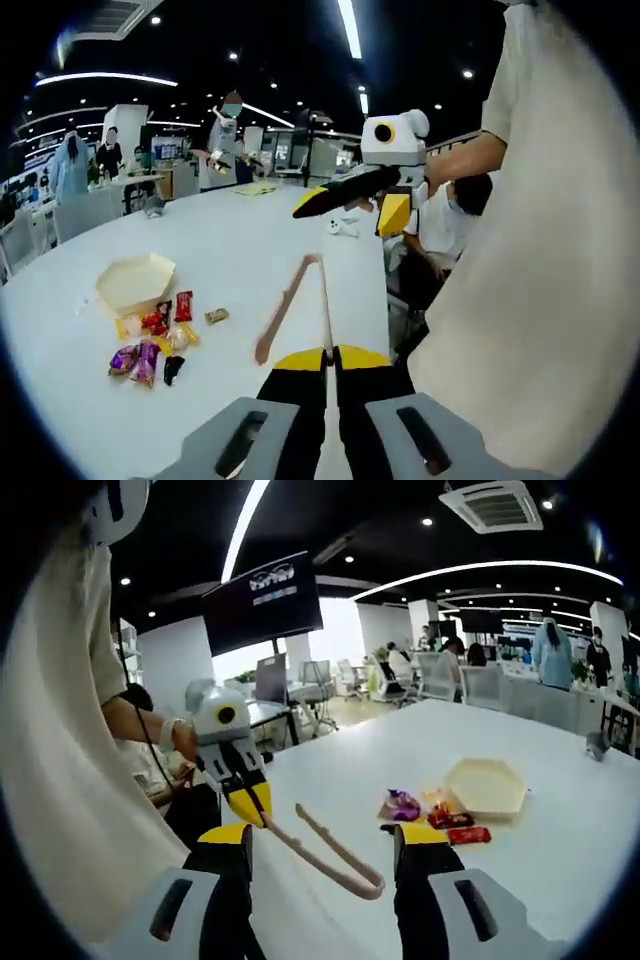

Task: Place the target food into the container with the food tongs after gripping and lifting it, then release it inside without dropping or visibly crushing the food.

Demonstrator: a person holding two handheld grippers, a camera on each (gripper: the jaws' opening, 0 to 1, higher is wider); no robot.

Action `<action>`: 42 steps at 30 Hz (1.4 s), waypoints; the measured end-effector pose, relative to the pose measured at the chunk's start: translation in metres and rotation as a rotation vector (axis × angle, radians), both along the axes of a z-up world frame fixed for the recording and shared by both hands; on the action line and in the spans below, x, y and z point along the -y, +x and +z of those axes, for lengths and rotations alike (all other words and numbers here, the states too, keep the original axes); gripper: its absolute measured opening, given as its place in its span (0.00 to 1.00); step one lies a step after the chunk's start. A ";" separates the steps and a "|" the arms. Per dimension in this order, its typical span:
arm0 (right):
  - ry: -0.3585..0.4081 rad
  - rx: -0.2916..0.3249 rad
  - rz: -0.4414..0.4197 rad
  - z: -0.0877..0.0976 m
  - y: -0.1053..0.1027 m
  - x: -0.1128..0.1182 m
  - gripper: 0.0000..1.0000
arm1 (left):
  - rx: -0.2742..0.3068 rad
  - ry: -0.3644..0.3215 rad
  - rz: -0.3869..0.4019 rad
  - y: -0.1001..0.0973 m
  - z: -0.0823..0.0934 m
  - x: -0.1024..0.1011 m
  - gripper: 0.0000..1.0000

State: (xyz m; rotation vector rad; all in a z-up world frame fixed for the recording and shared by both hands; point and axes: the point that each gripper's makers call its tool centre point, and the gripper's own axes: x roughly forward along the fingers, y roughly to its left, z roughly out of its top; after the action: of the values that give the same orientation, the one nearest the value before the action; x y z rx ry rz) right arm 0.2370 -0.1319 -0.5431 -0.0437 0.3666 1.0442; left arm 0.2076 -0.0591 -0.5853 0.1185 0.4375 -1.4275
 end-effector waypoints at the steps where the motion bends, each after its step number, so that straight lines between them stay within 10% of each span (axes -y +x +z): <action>1: 0.000 -0.005 0.014 0.001 0.000 -0.002 0.59 | -0.002 -0.013 -0.009 -0.002 0.005 0.001 0.00; 12: 0.013 -0.039 0.128 0.008 0.000 -0.015 0.59 | -0.021 -0.136 -0.027 -0.004 0.043 0.007 0.00; 17: -0.059 -0.068 0.166 -0.018 -0.009 -0.019 0.59 | -0.047 -0.068 -0.030 -0.006 0.017 0.008 0.00; 25: -0.088 -0.134 0.240 -0.048 -0.034 -0.031 0.59 | -0.071 -0.141 -0.006 -0.004 0.035 0.010 0.00; 42: 0.098 -0.168 0.257 -0.008 -0.022 -0.051 0.52 | -0.100 -0.316 -0.003 -0.001 0.098 0.008 0.00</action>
State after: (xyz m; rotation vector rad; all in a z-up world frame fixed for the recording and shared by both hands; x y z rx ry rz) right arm 0.2151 -0.0814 -0.5515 0.0870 0.4704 1.3233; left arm 0.2066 -0.0673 -0.4874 -0.2084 0.2885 -1.4918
